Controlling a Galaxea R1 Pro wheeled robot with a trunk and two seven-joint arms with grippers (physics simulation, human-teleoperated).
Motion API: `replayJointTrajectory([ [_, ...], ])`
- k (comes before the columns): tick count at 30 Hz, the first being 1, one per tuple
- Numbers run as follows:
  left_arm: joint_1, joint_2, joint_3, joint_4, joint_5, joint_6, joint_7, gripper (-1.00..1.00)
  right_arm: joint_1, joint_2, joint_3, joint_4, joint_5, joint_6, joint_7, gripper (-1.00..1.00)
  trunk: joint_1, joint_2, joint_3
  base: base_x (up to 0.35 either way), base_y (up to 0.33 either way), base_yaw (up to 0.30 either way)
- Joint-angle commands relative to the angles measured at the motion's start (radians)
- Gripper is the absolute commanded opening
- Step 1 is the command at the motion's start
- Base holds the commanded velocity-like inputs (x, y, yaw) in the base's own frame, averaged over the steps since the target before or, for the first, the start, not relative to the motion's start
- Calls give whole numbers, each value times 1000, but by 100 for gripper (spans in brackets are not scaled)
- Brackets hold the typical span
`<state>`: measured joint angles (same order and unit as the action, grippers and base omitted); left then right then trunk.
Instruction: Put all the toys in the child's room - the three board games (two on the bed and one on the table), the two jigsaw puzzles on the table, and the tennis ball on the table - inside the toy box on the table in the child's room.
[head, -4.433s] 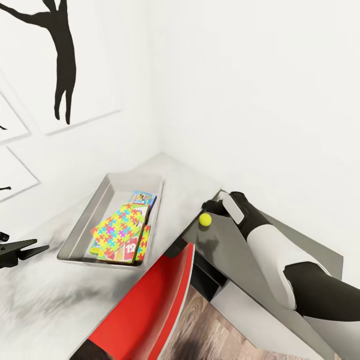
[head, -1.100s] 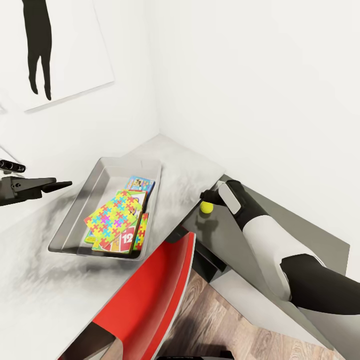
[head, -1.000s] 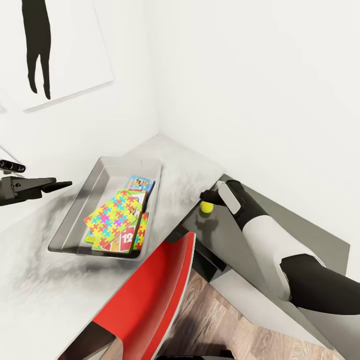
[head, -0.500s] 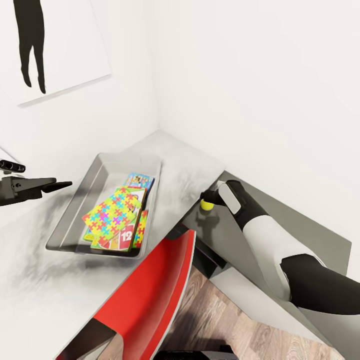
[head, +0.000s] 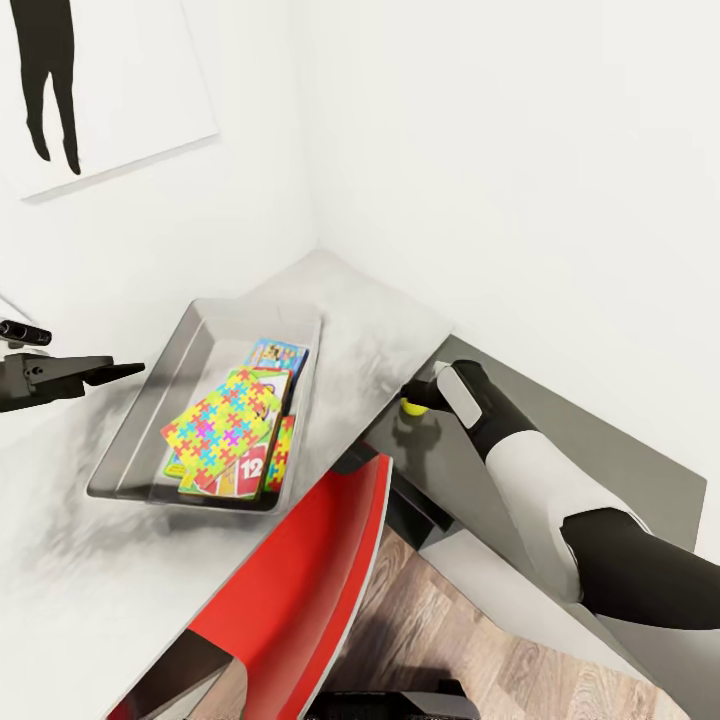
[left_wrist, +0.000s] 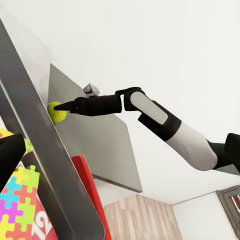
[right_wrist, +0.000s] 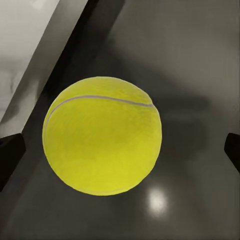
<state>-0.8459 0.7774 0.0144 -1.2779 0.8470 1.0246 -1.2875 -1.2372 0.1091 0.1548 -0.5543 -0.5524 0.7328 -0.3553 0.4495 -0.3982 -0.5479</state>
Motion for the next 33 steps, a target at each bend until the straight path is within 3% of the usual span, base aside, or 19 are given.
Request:
replayJointTrajectory([
  [1,-1,0,-1,0,3,8,-1,100,-1,-1,5,-1,-11,2,-10,100,0,-2,-3,0,0,0],
  [11,-1,0,-2,0,3,8,-1,100,-1,-1,5,-4,-11,1,-9,100,0,-2,-16,0,0,0],
  [33,-1,0,-2,-1,3,8,-1,100,-2,4,3,-21,-12,2,-8,100,0,-2,-17,0,0,0],
])
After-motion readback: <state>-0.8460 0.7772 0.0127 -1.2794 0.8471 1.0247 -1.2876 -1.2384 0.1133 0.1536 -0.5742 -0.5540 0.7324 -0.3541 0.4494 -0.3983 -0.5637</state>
